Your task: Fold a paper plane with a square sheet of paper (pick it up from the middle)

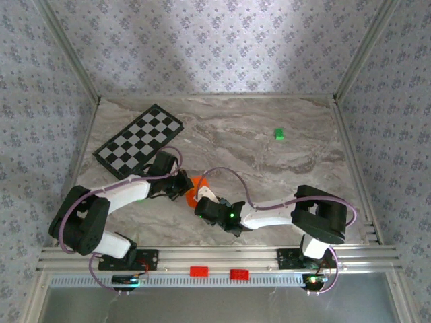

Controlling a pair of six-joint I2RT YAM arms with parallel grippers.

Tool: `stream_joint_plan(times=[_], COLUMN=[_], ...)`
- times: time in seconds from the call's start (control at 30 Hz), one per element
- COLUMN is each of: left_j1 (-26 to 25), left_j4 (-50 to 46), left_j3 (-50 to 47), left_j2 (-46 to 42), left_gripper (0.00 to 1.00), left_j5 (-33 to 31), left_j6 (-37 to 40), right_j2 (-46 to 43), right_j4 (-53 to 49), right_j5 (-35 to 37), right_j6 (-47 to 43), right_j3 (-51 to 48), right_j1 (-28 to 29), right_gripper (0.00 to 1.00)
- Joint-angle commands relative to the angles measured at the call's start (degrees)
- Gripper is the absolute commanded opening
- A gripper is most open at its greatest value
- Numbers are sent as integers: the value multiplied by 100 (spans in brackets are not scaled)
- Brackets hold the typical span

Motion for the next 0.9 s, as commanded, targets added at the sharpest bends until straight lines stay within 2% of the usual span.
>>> stream_joint_plan(times=[0.0,0.13,0.43,0.67,0.87], left_j1=[0,5,-2,-6,-3], left_j4=[4,-9,-9,-9,-26], left_j3=[82,88,100,117,147], left_j2=[10,26,56,73,70], left_gripper=[4,4,4,4,6], left_j5=[112,112,130,130,123], left_j6=[-28,-19,-9,-9,11], right_j2=[74,18,-100,-65,-75], right_j4=[-107,78,398,283,337], right_j5=[138,36,-154,-178,-264], right_j6=[65,99,142,159,247], right_j3=[107,37,-109,-104,-155], right_j1=[-30,-61,-141,-161,-179], right_gripper=[26,24,27,22,11])
